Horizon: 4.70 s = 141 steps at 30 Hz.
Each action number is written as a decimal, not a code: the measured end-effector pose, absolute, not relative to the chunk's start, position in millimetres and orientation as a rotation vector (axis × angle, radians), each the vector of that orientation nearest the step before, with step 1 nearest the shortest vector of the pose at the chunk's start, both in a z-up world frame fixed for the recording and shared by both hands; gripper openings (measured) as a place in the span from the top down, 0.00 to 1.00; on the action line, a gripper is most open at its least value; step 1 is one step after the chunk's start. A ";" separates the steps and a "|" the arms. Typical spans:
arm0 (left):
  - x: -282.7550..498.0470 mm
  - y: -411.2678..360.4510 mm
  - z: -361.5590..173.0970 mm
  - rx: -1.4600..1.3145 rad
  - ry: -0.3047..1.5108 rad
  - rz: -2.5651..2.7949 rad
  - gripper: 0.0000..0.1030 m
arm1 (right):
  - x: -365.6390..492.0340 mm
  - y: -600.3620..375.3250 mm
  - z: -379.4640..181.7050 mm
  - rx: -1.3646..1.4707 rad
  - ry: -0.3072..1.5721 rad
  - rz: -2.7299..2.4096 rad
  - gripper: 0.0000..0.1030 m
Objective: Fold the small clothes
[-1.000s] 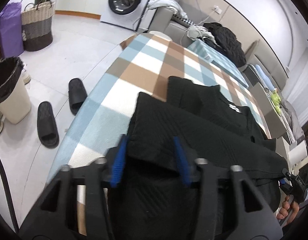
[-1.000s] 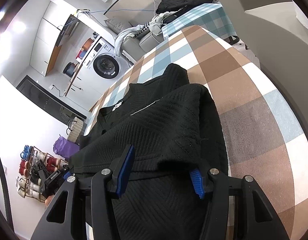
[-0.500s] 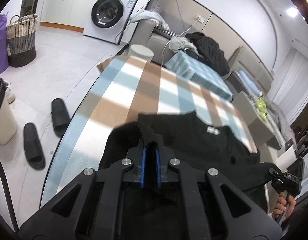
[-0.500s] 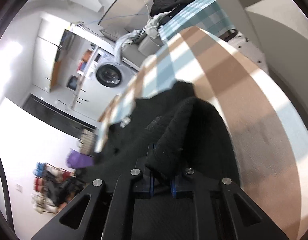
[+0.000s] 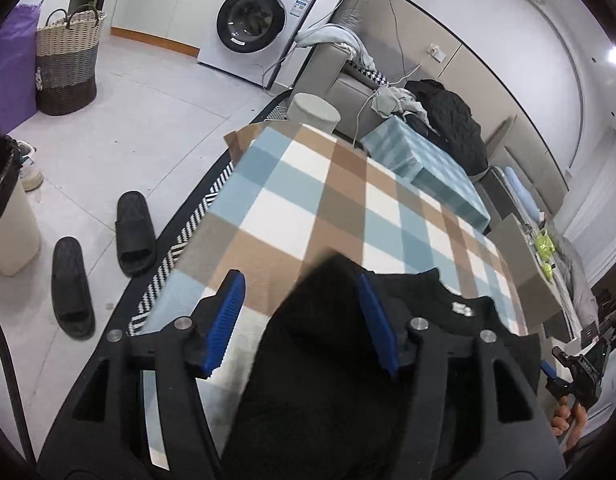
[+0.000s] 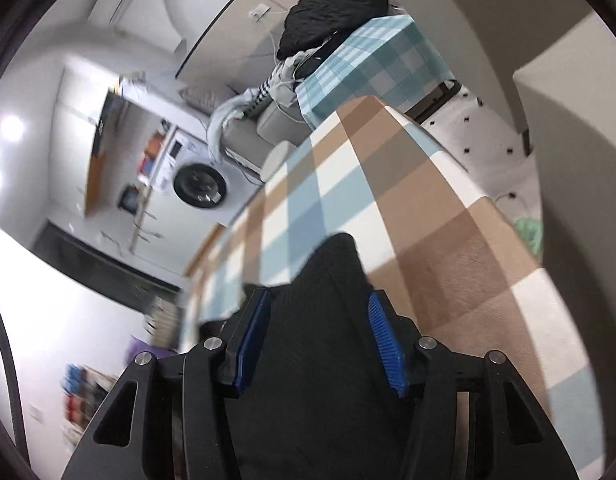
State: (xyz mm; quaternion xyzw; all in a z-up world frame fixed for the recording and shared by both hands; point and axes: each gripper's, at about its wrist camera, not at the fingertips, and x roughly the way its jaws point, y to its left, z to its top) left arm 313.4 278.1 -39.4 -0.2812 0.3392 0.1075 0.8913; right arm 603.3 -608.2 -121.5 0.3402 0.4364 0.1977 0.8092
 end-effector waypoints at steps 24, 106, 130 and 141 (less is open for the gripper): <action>361.3 260.4 -78.1 -0.418 0.879 0.197 0.46 | 610.5 -595.0 -104.9 0.513 0.722 0.403 0.95; 136.7 124.0 -31.9 -0.208 0.761 0.088 0.14 | 403.2 -580.8 -121.9 0.220 0.946 0.402 0.10; 67.1 141.7 -51.3 -0.316 0.749 0.111 0.14 | 349.0 -604.3 -130.6 0.292 0.867 0.391 0.84; 77.8 120.9 -45.9 -0.269 0.762 0.054 0.14 | 344.2 -604.8 -109.1 0.275 0.834 0.294 0.61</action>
